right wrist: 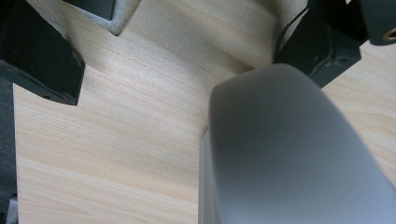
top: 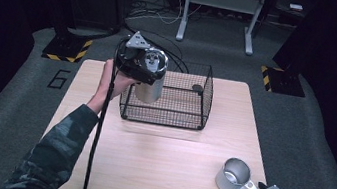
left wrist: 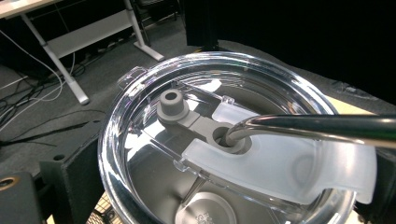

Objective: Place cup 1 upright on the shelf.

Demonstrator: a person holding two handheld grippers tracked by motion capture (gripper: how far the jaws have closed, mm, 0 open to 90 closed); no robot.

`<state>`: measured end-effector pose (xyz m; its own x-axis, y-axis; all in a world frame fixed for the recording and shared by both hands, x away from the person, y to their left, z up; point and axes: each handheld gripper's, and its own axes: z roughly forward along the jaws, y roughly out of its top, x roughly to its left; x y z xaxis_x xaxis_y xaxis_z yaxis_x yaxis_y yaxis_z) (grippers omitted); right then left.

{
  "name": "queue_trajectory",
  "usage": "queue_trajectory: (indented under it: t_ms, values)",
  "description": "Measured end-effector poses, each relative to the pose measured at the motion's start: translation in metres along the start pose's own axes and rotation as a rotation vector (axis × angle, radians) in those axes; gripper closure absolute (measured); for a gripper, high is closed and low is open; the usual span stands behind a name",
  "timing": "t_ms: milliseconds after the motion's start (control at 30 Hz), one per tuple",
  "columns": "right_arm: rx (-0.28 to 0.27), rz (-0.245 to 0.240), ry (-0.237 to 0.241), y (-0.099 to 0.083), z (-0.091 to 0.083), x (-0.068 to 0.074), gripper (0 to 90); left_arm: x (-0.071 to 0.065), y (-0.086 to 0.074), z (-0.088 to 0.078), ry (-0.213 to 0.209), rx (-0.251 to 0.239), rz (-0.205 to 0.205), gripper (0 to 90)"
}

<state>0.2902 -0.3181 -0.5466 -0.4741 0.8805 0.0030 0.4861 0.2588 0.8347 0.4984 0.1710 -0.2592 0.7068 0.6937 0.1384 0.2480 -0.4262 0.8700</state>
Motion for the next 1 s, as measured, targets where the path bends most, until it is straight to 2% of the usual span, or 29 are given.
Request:
queue_trajectory:
  t_ms: [167,267,367,467,500,600,667,700,733,833,1000]
  values:
    - [-0.001,0.0,-0.002,0.0,0.0,0.0,1.9,0.006,0.002,0.009,0.011,0.01,-0.021,3.9]
    - [-0.004,0.001,-0.002,0.0,0.0,0.0,2.0,0.011,0.003,0.014,0.017,0.022,-0.017,3.9]
    - [-0.007,0.002,-0.003,0.0,0.0,0.0,2.0,0.013,0.003,0.021,0.024,0.027,-0.04,3.9]
    - [-0.009,0.007,-0.005,0.0,0.0,0.0,2.0,0.016,0.003,0.027,0.027,0.042,-0.037,3.9]
    - [-0.009,0.008,-0.005,0.0,0.0,0.0,2.0,0.016,0.002,0.03,0.03,0.044,-0.048,3.9]
    - [-0.009,0.003,-0.003,0.0,0.0,0.0,2.0,0.019,0.001,0.036,0.033,0.058,-0.043,3.9]
    - [-0.006,0.002,0.004,0.0,0.0,0.0,2.0,0.019,0.0,0.041,0.04,0.062,-0.064,3.9]
    - [-0.01,0.011,0.007,0.0,0.0,0.0,2.0,0.022,-0.001,0.043,0.042,0.07,-0.05,3.9]
    - [-0.01,0.01,0.007,0.0,0.0,0.0,2.0,0.023,-0.002,0.045,0.044,0.076,-0.053,3.9]
    - [-0.01,0.01,0.007,0.0,0.0,0.0,2.1,0.026,-0.004,0.052,0.054,0.082,-0.075,3.9]
    - [-0.015,0.012,0.003,0.0,0.0,0.001,2.1,0.03,-0.008,0.064,0.062,0.109,-0.073,3.9]
